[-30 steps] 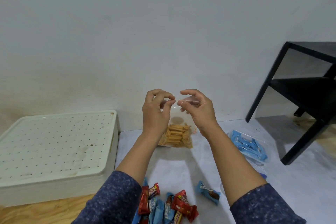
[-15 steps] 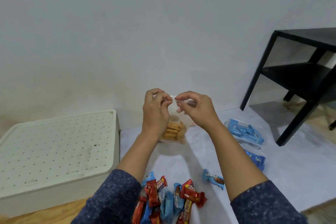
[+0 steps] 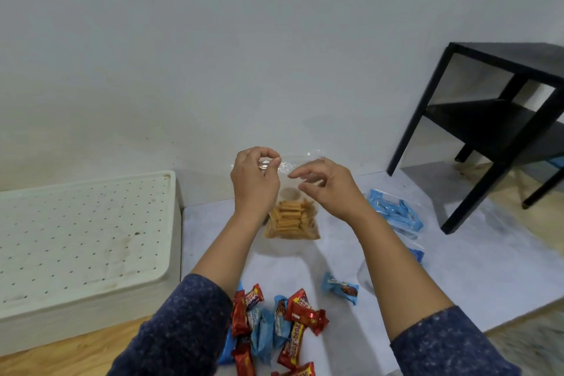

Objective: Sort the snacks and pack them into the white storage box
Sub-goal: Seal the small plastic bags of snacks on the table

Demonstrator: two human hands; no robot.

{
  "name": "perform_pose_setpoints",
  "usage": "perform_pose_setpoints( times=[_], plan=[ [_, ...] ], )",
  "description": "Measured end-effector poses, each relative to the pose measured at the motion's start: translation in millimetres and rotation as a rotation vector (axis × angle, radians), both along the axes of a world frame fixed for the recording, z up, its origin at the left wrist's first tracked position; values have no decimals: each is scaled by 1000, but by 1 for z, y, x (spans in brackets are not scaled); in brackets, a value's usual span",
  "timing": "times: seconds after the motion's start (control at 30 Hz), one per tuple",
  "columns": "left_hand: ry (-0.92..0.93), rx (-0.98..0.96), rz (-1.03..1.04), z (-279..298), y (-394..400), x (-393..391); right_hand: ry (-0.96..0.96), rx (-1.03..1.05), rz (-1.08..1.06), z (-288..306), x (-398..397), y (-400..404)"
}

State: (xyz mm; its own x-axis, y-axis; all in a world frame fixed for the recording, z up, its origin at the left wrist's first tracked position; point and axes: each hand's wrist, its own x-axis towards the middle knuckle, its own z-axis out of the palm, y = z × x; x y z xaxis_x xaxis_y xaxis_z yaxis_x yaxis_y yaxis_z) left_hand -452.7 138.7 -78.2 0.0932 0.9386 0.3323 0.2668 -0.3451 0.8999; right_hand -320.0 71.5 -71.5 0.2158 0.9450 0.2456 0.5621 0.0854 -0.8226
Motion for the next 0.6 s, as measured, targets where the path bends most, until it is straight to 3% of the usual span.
perform_pose_setpoints(
  times=[0.23, 0.6],
  plan=[
    [29, -124, -319, -32, 0, 38, 193, -93, -180, -36, 57, 14],
    [611, -249, -267, -107, 47, 117, 211, -401, -147, -120, 140, 72]
  ],
)
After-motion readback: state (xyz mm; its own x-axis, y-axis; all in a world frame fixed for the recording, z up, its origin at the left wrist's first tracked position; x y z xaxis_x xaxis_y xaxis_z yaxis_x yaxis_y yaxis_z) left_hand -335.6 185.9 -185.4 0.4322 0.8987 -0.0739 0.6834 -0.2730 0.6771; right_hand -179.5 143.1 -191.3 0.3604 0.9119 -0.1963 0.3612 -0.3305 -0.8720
